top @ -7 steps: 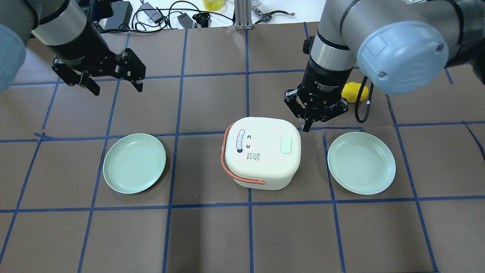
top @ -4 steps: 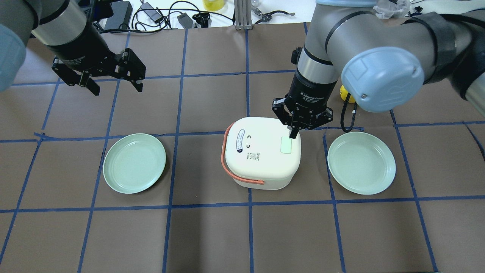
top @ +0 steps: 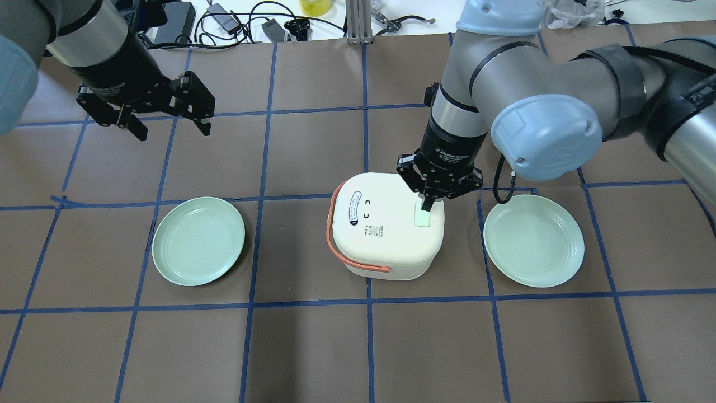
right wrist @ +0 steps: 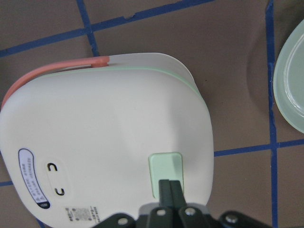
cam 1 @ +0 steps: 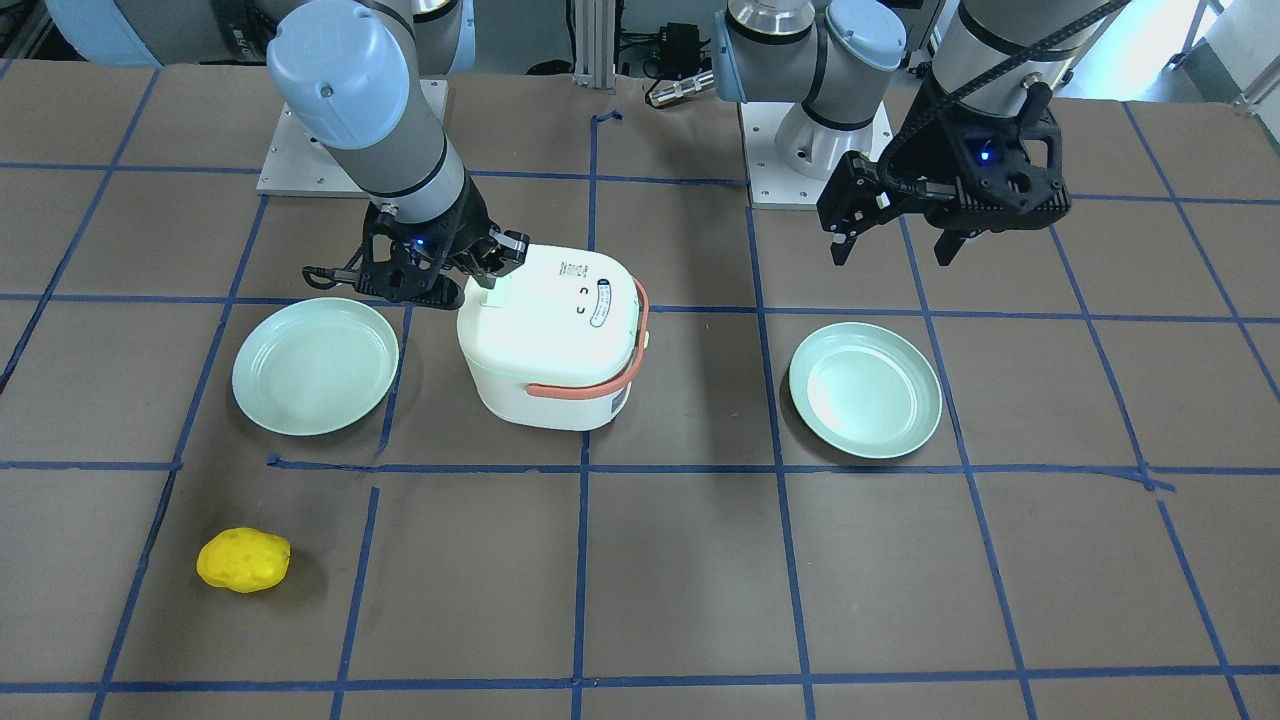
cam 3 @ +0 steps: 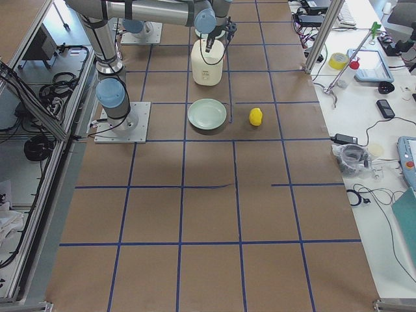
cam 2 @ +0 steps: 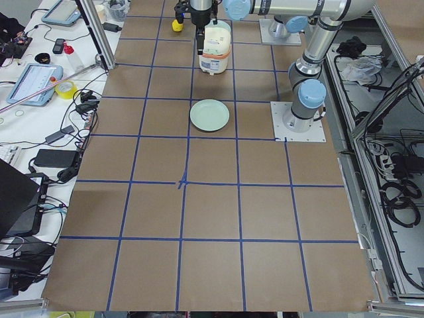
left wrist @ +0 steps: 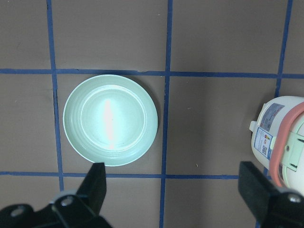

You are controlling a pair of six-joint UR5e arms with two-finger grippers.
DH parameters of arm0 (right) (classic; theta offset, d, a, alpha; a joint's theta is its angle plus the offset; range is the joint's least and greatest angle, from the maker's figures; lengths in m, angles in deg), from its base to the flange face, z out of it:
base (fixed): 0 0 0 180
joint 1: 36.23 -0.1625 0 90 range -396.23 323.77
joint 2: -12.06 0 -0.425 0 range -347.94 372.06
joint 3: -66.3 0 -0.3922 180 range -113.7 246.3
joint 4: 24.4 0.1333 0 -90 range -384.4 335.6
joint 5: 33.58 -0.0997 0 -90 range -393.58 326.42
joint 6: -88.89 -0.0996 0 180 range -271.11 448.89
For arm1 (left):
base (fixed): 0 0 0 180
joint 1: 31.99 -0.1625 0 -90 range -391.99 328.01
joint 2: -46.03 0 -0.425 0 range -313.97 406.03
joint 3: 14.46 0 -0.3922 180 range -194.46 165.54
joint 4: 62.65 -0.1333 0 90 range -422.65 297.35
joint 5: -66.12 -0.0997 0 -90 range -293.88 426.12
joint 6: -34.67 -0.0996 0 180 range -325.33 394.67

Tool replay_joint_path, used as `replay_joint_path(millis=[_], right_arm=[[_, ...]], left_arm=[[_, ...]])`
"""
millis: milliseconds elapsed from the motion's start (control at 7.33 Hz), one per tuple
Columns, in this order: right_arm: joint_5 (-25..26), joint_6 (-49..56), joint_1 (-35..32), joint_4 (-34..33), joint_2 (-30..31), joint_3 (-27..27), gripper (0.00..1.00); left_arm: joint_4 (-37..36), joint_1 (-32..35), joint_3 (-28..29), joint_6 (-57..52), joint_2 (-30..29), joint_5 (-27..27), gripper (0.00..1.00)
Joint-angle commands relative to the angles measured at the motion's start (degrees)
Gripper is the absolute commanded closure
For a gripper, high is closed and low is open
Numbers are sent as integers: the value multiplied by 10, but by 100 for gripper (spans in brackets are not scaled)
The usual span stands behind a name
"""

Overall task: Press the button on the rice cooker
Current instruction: 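Press down on the green lid button with the right gripper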

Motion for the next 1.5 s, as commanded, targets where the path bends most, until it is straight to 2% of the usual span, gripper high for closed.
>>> replay_joint_path(millis=[0, 1364], right_arm=[[-1, 0, 0, -1, -1, -14, 100], [-1, 6, 0, -4, -11, -15, 100]], left_arm=[[0, 0, 0, 0, 0, 0, 0], [0, 0, 0, 0, 0, 0, 0]])
